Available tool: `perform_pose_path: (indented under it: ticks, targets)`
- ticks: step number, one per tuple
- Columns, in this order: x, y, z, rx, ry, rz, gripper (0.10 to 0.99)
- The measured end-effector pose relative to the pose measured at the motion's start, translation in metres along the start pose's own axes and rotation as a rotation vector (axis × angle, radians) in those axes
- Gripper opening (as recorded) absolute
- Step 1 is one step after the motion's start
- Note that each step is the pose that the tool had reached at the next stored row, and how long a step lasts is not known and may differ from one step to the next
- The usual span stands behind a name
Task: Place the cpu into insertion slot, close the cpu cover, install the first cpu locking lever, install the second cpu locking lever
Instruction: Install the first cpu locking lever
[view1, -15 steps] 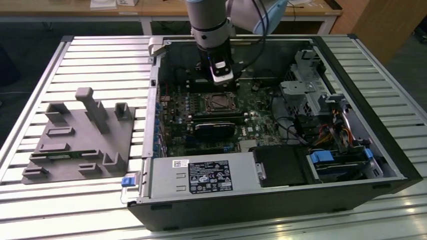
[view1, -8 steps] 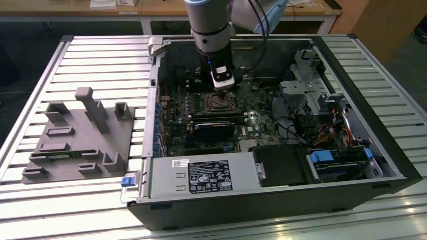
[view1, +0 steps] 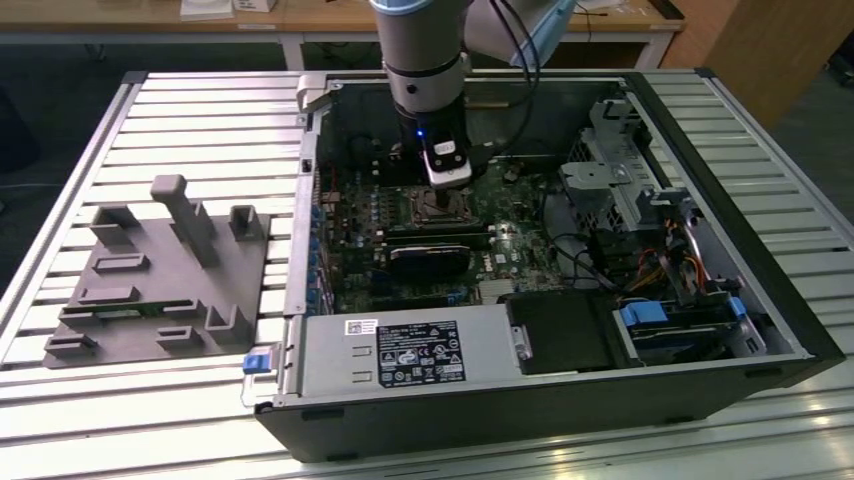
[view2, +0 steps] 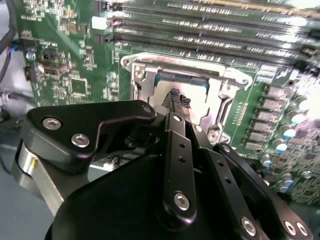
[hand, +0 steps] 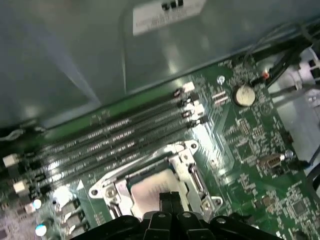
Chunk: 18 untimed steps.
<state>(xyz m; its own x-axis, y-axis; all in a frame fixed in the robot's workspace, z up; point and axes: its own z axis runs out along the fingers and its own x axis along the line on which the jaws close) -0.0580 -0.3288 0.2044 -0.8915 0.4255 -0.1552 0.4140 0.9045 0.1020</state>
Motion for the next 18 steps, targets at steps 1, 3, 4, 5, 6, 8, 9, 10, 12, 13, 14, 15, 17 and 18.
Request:
perform_pose_path:
  ticks: [1, 3, 4, 5, 6, 8, 9, 10, 12, 13, 14, 15, 17, 18]
  targets:
    - [0.0000, -0.0001, -0.0001, 0.001, 0.0001, 0.000, 0.106]
    - [0.0000, -0.0001, -0.0001, 0.001, 0.0001, 0.000, 0.106]
    - [0.0000, -0.0001, -0.0001, 0.001, 0.0001, 0.000, 0.106]
    - [0.0000, -0.0001, -0.0001, 0.001, 0.0001, 0.000, 0.106]
    - [0.0000, -0.0001, -0.0002, 0.001, 0.0001, 0.000, 0.106]
    - [-0.0004, 0.0002, -0.0024, 0.001, 0.0001, 0.000, 0.106]
    - [-0.0007, 0.0003, -0.0042, 0.001, 0.0000, 0.000, 0.106]
    - [-0.0010, 0.0006, -0.0064, 0.001, 0.0000, 0.000, 0.106]
    - [-0.0017, 0.0010, -0.0110, 0.001, 0.0000, 0.000, 0.106]
    - [-0.0020, 0.0013, -0.0129, 0.001, 0.0000, 0.000, 0.106]
    - [-0.0023, 0.0014, -0.0146, 0.001, 0.0001, 0.000, 0.106]
    - [-0.0025, 0.0016, -0.0158, 0.001, 0.0000, 0.000, 0.106]
    - [-0.0027, 0.0017, -0.0165, 0.002, -0.0006, -0.001, 0.106]
    - [-0.0027, 0.0017, -0.0165, 0.003, -0.0007, -0.002, 0.106]
